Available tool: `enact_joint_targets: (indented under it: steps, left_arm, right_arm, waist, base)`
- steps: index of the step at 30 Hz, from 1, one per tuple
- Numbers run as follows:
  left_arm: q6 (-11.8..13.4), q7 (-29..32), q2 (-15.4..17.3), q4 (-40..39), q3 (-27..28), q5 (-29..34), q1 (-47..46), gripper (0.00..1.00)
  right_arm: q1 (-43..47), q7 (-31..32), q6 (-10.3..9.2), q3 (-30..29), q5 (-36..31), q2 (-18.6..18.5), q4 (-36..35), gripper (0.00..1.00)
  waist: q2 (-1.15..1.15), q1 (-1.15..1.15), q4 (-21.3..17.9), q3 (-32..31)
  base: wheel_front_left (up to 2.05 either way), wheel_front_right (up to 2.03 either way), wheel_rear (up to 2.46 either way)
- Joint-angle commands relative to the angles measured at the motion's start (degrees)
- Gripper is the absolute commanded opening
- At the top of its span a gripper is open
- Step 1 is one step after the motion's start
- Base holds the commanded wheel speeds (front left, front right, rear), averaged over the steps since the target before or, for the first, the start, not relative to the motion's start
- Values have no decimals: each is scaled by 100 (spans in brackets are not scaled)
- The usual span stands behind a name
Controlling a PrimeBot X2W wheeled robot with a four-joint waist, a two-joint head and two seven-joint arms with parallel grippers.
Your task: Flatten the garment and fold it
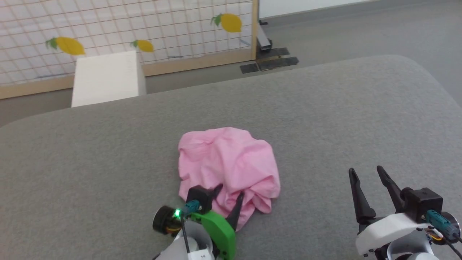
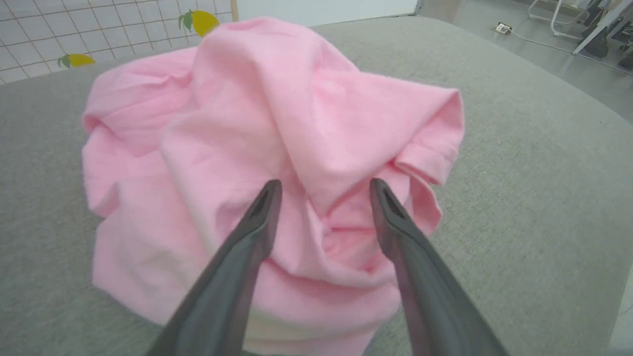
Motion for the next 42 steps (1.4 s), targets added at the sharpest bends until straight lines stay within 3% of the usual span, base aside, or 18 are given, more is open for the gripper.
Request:
enact_joint_targets:
  steps: [1,13,22,29,42]
  left_arm:
    - [70,-66,6,-180,28,65,55,100]
    - [506,-120,344,-2382,1116,565,351,100]
    - [755,-121,966,-2563,2066,543,845,100]
    - [748,-97,1437,-2826,2466,305,1378,100]
    - [882,190,1594,-3446,2435,267,1744,100]
  right_arm:
    - [-51,3,-9,-9,-8,4,-4,100]
    - [5,102,-9,-134,-70,4,-199,100]
    - [-22,239,-9,-137,-221,4,-409,100]
    - [38,295,-9,-110,-226,4,-488,100]
    - [261,389,-9,-53,-173,4,-593,100]
  waist:
    - [40,0,188,-45]
    - [40,0,834,-131]
    - [40,0,1068,39]
    - [40,0,1128,110]
    - [40,0,1196,7]
  base:
    - [0,0,0]
    - [0,0,0]
    - [0,0,0]
    - [0,0,0]
    - [0,0,0]
